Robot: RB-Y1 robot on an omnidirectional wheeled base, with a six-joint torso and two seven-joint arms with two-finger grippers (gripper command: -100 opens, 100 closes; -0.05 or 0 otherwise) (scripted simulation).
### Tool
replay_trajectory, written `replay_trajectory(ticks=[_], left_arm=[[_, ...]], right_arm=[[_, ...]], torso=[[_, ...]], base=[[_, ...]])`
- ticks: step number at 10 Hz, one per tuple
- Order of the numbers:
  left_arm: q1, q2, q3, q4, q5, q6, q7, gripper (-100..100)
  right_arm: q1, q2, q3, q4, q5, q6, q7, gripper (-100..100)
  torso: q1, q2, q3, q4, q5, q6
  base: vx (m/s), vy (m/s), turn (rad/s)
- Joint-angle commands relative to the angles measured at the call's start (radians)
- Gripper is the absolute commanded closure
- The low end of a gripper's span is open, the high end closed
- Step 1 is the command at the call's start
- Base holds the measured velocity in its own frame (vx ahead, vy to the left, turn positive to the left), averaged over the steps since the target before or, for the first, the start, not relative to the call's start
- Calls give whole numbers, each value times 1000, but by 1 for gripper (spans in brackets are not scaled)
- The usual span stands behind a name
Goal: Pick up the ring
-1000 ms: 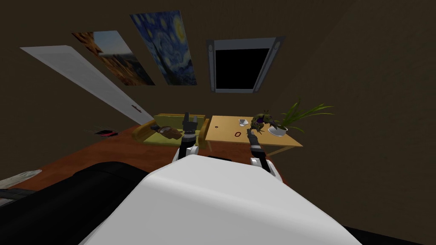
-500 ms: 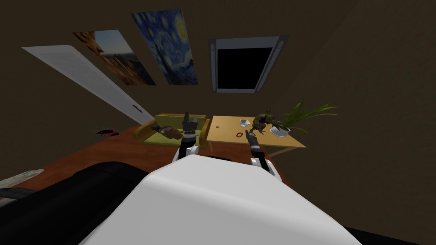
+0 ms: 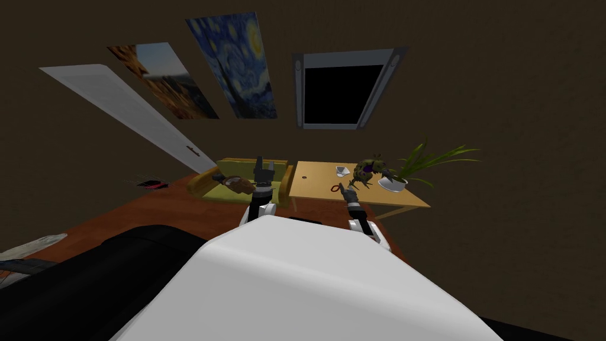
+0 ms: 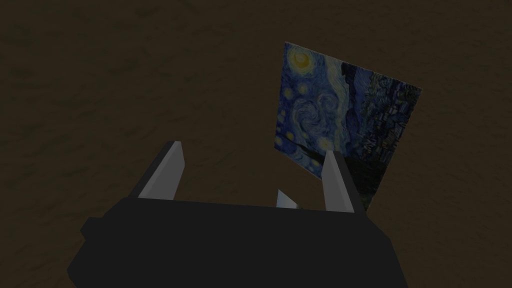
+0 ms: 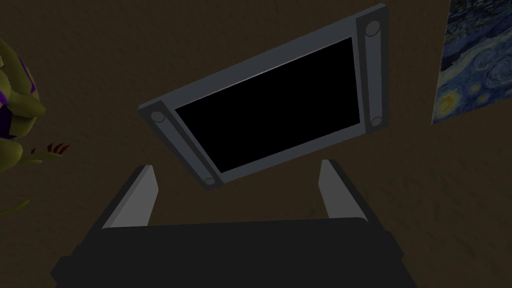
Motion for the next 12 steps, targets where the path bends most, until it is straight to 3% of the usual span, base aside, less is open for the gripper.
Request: replay_trajectory(ticks=[1,2,4,5,7,8,10,11,12], left_arm=[[0,0,0,0,0,0,0,0],[0,0,0,0,0,0,0,0],[0,0,0,0,0,0,0,0],[0,0,0,0,0,0,0,0],[0,0,0,0,0,0,0,0],[0,0,0,0,0,0,0,0],[0,0,0,0,0,0,0,0],[0,0,0,0,0,0,0,0],[0,0,0,0,0,0,0,0]], right_arm=[[0,-3,0,9,1,-4,39,-100],[-18,-20,3,57,12,2,74,-100],[-18,-20,3,57,12,2,119,-100],[-37,-37,8,105,22,8,153,-100],[-37,-37,8,105,22,8,199,-100],[-56,-54,14,155,31,14,234,-100],[-56,-54,14,155,31,14,278,-100],[-77,-71,20,205,41,20,314,-100],[-77,-71,20,205,41,20,340,-100]], torso=[[0,0,0,0,0,0],[-1,0,0,0,0,0],[0,0,0,0,0,0],[-2,0,0,0,0,0],[0,0,0,0,0,0],[-2,0,0,0,0,0],[-1,0,0,0,0,0],[-2,0,0,0,0,0],[-1,0,0,0,0,0]], base=[[5,30,-5],[10,58,25],[12,42,4],[20,46,23],[8,40,6],[13,43,26],[12,37,3],[17,49,23],[13,53,9]])
